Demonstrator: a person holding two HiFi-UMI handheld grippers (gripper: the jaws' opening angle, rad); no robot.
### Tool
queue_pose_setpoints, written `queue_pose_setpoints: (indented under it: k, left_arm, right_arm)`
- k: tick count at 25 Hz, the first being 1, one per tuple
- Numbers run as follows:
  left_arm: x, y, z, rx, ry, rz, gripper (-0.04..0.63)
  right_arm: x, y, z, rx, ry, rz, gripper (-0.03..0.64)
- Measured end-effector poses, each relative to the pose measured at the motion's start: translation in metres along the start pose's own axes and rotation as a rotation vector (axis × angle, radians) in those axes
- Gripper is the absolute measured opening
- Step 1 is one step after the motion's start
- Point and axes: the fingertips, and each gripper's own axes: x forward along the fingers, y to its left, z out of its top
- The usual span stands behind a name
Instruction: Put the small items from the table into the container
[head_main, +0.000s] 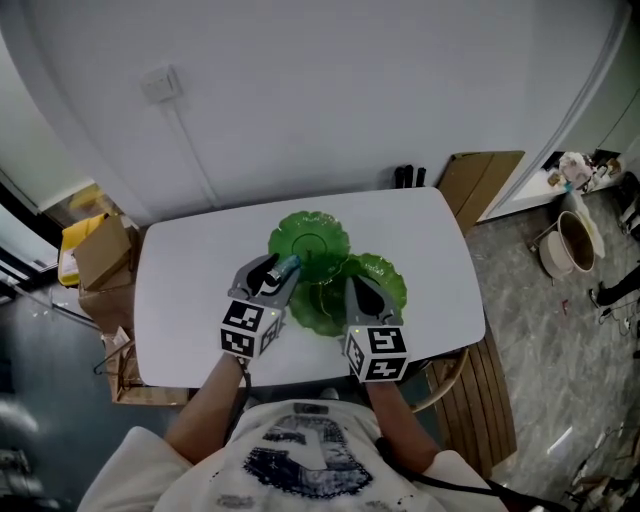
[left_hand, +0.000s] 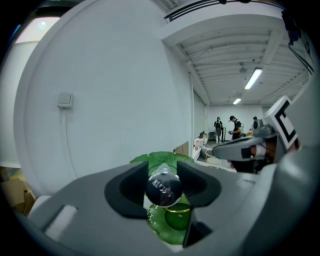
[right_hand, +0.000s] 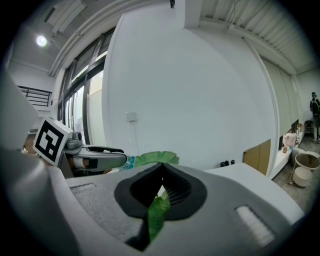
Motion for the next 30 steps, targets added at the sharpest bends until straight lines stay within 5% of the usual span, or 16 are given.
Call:
queue_pose_setpoints:
  k: [15, 23, 30]
  left_arm:
    - [0.04, -0.005, -0.014, 0.084, 0.096, 0.038, 0.178]
    - [0.043, 0.0, -0.015, 0.103, 0.078, 0.106, 0.178]
    - [0.041, -0.005, -0.011, 0.1, 0.049, 0.082, 0.179]
  right_arm:
    - [0.003, -0.024, -0.003, 0.011, 0.007, 0.002, 0.0]
    - [0.001, -0.032, -0.01, 0.021, 0.016, 0.004, 0.0]
    - [-0.002, -0.031, -0.014, 0.025, 0.027, 0.013, 0.0]
